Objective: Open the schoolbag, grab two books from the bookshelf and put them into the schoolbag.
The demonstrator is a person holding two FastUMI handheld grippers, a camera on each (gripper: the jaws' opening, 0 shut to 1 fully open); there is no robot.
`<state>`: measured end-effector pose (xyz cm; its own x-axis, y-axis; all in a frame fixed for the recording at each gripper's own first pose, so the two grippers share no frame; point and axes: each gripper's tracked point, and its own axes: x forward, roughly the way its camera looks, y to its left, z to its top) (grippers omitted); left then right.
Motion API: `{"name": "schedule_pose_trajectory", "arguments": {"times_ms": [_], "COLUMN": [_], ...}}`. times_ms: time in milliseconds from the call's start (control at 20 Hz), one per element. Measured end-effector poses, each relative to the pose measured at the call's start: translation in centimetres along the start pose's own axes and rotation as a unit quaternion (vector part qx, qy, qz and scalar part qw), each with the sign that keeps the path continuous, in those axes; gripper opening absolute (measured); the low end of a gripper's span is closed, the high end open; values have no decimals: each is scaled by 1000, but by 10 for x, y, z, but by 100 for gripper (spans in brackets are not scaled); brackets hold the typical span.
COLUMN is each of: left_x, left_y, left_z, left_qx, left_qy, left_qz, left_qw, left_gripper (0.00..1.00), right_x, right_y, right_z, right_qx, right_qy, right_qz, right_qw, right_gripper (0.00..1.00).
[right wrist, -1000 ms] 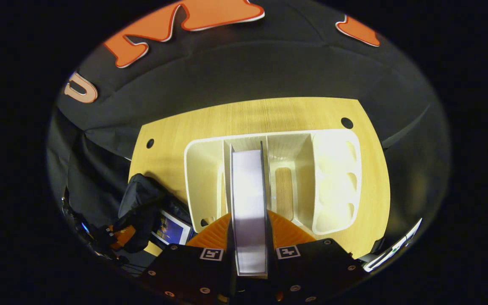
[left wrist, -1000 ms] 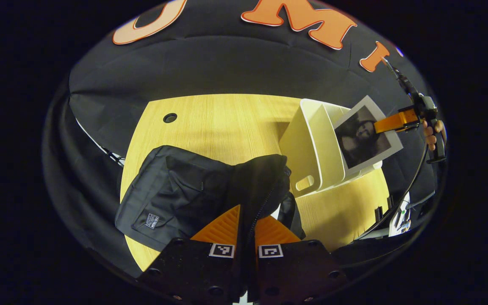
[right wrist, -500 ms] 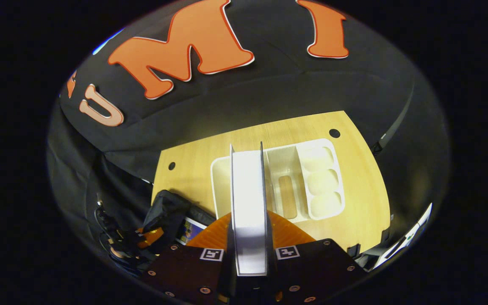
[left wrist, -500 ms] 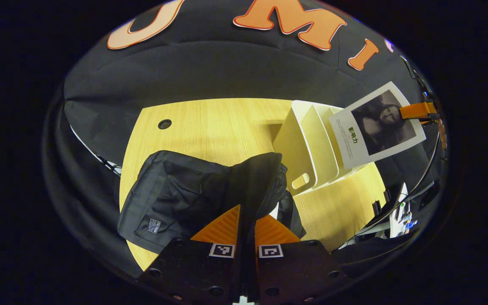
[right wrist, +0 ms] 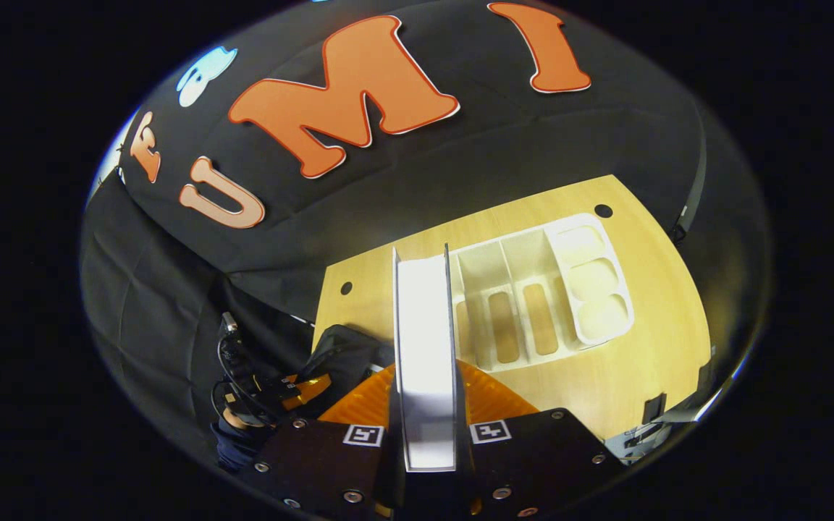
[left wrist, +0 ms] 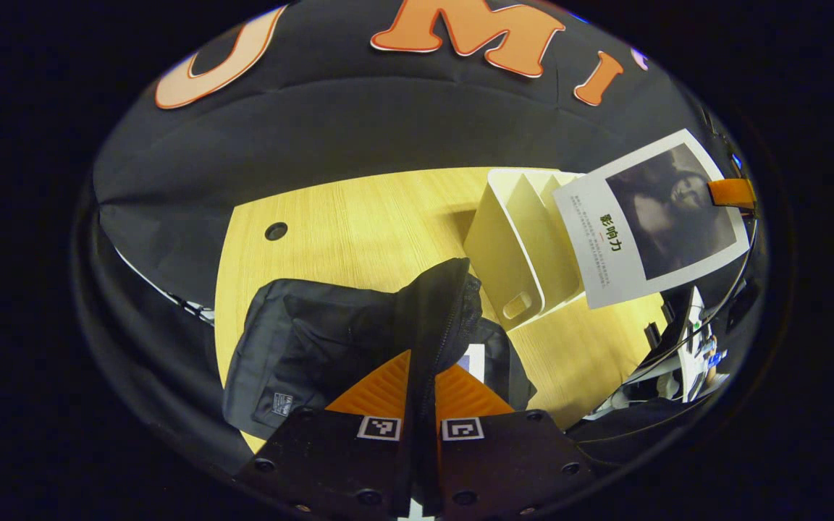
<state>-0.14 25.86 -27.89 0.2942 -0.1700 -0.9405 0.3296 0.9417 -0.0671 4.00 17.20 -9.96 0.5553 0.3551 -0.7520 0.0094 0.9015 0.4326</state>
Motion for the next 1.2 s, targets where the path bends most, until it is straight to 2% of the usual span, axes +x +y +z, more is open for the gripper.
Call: {"name": "schedule_pose_trajectory", "arguments": {"times_ms": [200,400,550,800,1200], "left_x": [-9,-15,-23,-28,-39], "left_y": [6,16,20,23,14], "left_z": [11,18,22,29,43], "left_qx": [31,48,56,56,86], "left_qy": [-8,-17,-22,-31,-56], "left_qz": [14,18,14,2,6], "left_qw": [999,999,998,998,995], "left_gripper": [7,7,6,7,6], "right_x": [7,25,42,76,126], "right_y": [31,57,60,63,73], "right_z": [-22,-53,-75,-108,-150], "right_qx": [-7,18,33,93,132], "right_qy": [6,31,41,59,73], "right_qz": [39,89,95,111,117], "right_qw": [999,995,994,988,982], "right_gripper": [28,29,28,28,29]}}
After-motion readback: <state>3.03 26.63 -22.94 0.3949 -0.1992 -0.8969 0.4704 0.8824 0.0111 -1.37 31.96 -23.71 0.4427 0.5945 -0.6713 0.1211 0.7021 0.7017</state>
